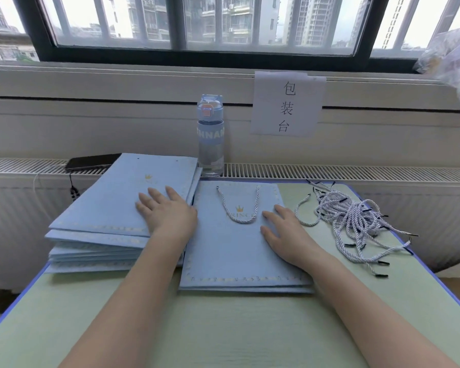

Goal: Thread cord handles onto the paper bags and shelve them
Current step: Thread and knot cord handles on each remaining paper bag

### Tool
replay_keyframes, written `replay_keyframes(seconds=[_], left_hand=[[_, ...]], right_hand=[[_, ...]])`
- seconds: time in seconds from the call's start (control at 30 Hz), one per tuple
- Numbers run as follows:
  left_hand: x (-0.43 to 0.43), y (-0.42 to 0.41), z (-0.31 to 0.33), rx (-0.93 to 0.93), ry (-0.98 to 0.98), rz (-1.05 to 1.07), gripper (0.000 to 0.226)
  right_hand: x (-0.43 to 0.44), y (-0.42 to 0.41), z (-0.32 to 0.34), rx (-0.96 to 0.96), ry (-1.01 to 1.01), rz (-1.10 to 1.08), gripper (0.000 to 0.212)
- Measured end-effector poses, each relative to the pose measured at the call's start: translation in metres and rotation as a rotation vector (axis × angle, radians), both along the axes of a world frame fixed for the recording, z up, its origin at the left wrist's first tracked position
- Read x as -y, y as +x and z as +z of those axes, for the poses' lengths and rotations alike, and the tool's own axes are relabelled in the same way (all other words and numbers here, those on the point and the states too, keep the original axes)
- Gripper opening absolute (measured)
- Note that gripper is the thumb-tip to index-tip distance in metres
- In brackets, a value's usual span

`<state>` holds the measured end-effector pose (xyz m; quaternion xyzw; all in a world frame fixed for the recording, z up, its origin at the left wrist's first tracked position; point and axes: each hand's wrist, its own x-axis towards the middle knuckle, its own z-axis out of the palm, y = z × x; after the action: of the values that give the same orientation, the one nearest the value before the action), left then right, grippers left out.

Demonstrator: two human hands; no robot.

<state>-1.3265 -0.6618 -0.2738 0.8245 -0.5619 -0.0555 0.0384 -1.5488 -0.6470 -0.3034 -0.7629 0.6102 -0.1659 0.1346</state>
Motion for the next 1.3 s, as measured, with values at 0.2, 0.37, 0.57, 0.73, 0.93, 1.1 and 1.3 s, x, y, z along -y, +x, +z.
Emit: replay_keyframes(seconds=[0.2,0.37,0.57,0.73,0.93,1.1,1.3], left_hand=[[-0.002,-0.001,0.004,0.034,0.056,-0.027,0.061],[-0.008,-0.001,0.012,0.031,0.061,-0.062,0.055],[-0.019,-0.009,0.024,0.183,-0.015,-0.140,0.028],[-0.030,-0.008,0.045,0.164,-0.172,-0.141,0.022],[-0.061,-0.017,0.078,0.222,-0.361,-0.166,0.019],[-0.100,-0.065,0.083,0.208,-0.443,-0.360,0.024],[-0.111,-0.107,0.034,0.273,-0.599,-0.682,0.036]], right_hand=[[0.000,-0.001,0.000,-0.006,0.030,0.002,0.048],[0.000,-0.001,0.001,0.006,0.043,0.000,0.048],[-0.004,-0.001,0.004,0.018,0.006,0.013,0.046],[-0.004,0.001,0.005,0.110,-0.137,0.056,0.043],[-0.007,0.000,0.014,0.329,-0.291,0.046,0.039],[-0.005,-0.007,0.027,0.718,-0.274,-0.041,0.040],[0.002,-0.025,0.041,1.487,-0.075,-0.292,0.042]])
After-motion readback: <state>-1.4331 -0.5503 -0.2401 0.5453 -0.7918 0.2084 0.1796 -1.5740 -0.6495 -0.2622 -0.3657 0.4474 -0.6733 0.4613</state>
